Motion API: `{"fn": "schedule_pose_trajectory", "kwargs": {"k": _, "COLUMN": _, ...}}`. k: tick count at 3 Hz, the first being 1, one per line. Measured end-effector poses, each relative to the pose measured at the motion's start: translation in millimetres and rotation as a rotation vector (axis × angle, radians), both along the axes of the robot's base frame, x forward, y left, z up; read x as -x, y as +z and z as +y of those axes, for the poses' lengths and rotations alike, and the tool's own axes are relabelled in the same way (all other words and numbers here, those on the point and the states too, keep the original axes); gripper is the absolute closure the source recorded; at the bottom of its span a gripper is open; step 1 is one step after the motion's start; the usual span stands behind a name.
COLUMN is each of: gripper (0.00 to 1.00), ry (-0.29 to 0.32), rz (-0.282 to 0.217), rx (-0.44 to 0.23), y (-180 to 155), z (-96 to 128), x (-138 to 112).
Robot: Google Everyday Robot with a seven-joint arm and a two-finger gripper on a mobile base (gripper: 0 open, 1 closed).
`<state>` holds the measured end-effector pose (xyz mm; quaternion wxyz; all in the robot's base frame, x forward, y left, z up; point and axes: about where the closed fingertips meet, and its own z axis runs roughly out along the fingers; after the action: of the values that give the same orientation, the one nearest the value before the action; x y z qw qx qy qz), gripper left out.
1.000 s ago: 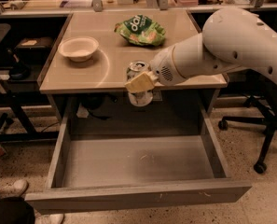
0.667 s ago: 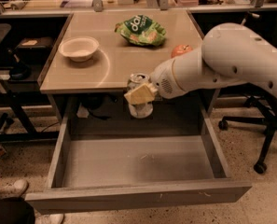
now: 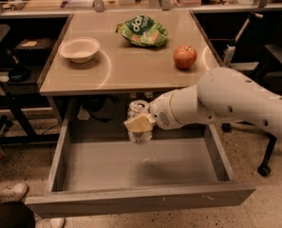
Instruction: Place 7up can into top drawer
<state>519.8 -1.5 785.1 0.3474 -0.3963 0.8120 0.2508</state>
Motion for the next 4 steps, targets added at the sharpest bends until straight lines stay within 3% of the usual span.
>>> {"fn": "schedule_pose_trajectory", "kwargs": {"k": 1, "gripper": 1.0, "ry": 0.023, "rz": 0.077, "rx": -0.011, "y": -33, "z": 10, "x": 20}}
{"fn": "schedule_pose_trajectory", "kwargs": {"k": 3, "gripper": 1.0, "ry": 0.005, "rz": 0.099, "rx": -0.027, "y": -50, "z": 14, "x": 22}}
{"fn": "schedule_pose_trajectory", "kwargs": {"k": 4, "gripper": 1.0, "ry": -0.04, "rz": 0.113, "rx": -0.05, "y": -88, "z": 20, "x": 19}}
